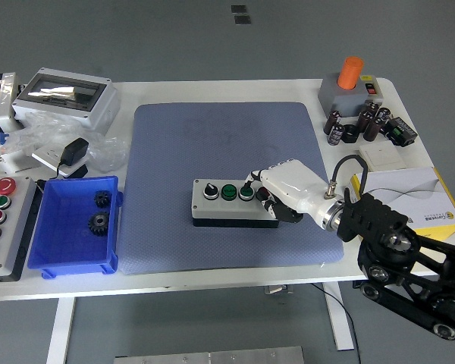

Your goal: Pick up the button,place it on the desk,press the button,press the button

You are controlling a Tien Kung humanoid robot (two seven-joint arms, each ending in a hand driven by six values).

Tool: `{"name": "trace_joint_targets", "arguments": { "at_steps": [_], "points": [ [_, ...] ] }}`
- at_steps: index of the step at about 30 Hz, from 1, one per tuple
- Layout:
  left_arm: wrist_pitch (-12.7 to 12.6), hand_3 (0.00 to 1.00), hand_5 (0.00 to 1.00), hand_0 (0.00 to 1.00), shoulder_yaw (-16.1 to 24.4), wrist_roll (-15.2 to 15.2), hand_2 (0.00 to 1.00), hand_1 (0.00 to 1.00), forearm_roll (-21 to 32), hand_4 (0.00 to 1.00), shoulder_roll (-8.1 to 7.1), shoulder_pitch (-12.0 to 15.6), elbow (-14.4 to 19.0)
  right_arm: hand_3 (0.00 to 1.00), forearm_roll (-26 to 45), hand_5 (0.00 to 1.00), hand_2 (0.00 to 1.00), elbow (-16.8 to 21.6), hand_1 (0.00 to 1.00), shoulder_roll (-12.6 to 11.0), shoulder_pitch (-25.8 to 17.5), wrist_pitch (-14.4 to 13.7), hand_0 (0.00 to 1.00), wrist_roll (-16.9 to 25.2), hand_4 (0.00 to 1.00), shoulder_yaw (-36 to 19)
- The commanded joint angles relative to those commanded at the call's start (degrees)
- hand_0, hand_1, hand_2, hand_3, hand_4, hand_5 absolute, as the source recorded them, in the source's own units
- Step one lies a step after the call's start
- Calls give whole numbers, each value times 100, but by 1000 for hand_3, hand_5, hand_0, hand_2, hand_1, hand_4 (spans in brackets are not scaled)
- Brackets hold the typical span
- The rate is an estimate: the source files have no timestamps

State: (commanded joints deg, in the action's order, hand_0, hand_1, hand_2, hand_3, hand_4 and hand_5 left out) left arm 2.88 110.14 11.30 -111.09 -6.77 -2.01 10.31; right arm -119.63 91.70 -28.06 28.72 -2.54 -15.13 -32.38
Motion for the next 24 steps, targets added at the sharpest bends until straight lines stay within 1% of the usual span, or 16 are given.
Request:
{"name": "trace_joint_targets", "arguments": {
  "at_steps": [9,12,15,19,21,24],
  "points": [
    [10,668,322,678,-19,-16,596,682,13,739,-2,-6,0,687,1,2,157,-259,141,78,-8,39,70,-45,252,162],
    [10,668,324,678,-23,-16,597,683,19,742,-2,-4,0,686,52,2,155,-216,141,51,-18,-51,70,27,255,154],
    [6,668,324,678,-25,-15,597,683,23,742,-5,-3,0,686,239,2,155,-88,141,14,-31,-323,70,254,255,34],
    [3,668,325,678,-22,-11,597,683,19,743,-3,-2,0,688,743,2,155,64,142,-7,-90,-846,70,748,256,-309],
    [2,668,325,678,-19,-5,597,683,12,743,-1,0,0,688,1055,2,155,97,142,16,-160,-1134,70,1020,256,-507],
    [-4,670,327,678,-28,3,597,683,18,744,2,9,0,683,1541,2,160,35,143,151,-363,-1547,82,1418,259,-834]
  ]
}}
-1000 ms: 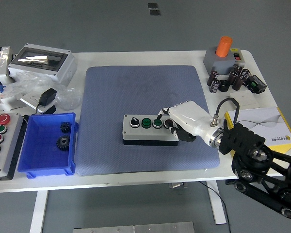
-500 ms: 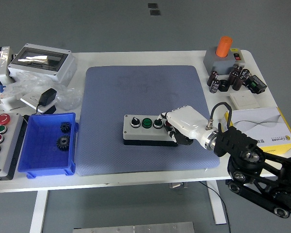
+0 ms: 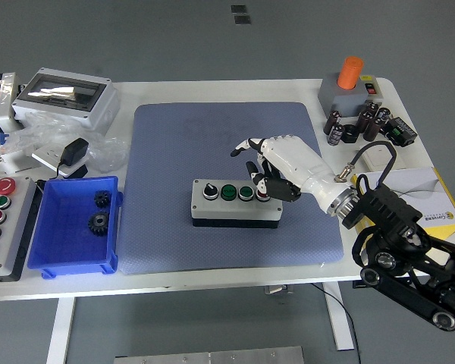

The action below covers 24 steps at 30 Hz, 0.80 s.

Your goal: Pick up the button,place it on the desk,press the button,press the button

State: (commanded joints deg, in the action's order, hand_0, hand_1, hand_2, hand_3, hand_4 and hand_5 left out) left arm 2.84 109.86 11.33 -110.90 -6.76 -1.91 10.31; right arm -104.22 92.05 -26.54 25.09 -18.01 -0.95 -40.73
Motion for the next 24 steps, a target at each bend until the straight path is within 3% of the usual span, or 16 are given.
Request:
{"name": "trace_joint_targets", "arguments": {
  "at_steps": [3,5,6,11,12,17,18,23,24],
  "points": [
    [-7,670,327,678,-20,7,597,683,16,744,6,11,0,683,504,2,160,-154,143,260,-297,-324,82,388,259,-349],
    [-12,670,327,678,-37,12,597,683,32,744,14,19,0,683,912,2,160,-306,143,488,-541,-375,82,689,259,-637],
    [-14,669,327,678,-48,15,597,683,42,745,19,25,0,704,1133,201,473,-394,408,611,-672,-360,264,853,610,-793],
    [-21,669,327,678,-92,25,597,683,91,745,34,53,0,704,2183,201,473,-823,408,1064,-1280,-82,264,1660,610,-1510],
    [-22,668,330,678,-92,27,597,683,89,744,35,58,0,806,2423,484,764,-900,727,1107,-1424,4,683,1836,806,-1666],
    [-24,668,330,678,-80,24,597,683,73,744,38,64,0,806,3409,484,764,-1150,727,1182,-1834,247,683,2490,806,-2148],
    [-23,668,332,678,-77,23,597,683,67,744,39,62,0,784,3598,627,778,-1191,757,1197,-1864,286,762,2602,856,-2191],
    [-20,668,332,678,-69,16,597,683,49,744,46,48,0,784,4343,627,778,-1348,757,1242,-1899,385,762,2823,856,-2218],
    [-20,668,332,678,-68,14,597,683,47,745,47,46,0,766,4455,737,769,-1372,753,1245,-1901,397,773,2837,889,-2209]
  ]
}}
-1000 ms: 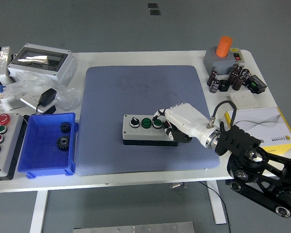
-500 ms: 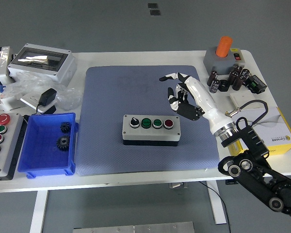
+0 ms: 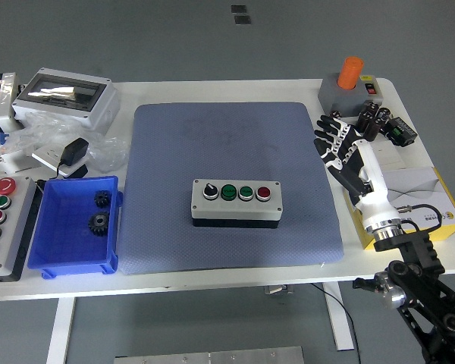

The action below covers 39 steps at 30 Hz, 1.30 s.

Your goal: Pick up the button,place it on the desk,press the button,press the button

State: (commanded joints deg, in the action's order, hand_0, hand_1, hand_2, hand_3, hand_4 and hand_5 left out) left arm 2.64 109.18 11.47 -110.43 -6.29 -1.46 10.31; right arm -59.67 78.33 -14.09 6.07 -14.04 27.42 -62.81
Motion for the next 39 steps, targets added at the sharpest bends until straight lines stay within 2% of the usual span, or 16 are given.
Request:
{"name": "trace_joint_targets", "arguments": {
  "at_steps": [6,29,39],
  "points": [
    [5,668,332,678,0,11,596,683,-8,744,-7,-3,0,754,417,753,757,-98,743,3,8,51,766,41,901,56],
    [57,665,327,678,-112,-65,597,683,-101,738,-152,-148,0,735,635,780,742,-180,730,-52,3,72,761,81,909,-219],
    [61,664,326,678,-105,-56,595,683,-146,735,-190,-154,0,717,698,770,727,-194,692,-65,-55,64,717,98,907,-408]
  ]
}}
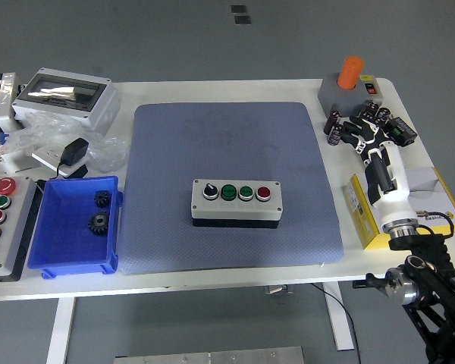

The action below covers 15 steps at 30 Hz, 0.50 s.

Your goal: Pick up the button,place it on the desk,press the button,press the button

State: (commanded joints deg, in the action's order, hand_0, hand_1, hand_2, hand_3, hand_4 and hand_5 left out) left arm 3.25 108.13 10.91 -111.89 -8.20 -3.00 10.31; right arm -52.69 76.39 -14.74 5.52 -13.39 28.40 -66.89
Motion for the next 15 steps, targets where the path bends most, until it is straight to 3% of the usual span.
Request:
{"name": "trace_joint_targets", "arguments": {
  "at_steps": [15],
  "points": [
    [-30,662,320,677,-18,18,595,683,91,729,103,58,0,705,15,745,714,18,670,38,-132,-8,702,18,891,-354]
  ]
}}
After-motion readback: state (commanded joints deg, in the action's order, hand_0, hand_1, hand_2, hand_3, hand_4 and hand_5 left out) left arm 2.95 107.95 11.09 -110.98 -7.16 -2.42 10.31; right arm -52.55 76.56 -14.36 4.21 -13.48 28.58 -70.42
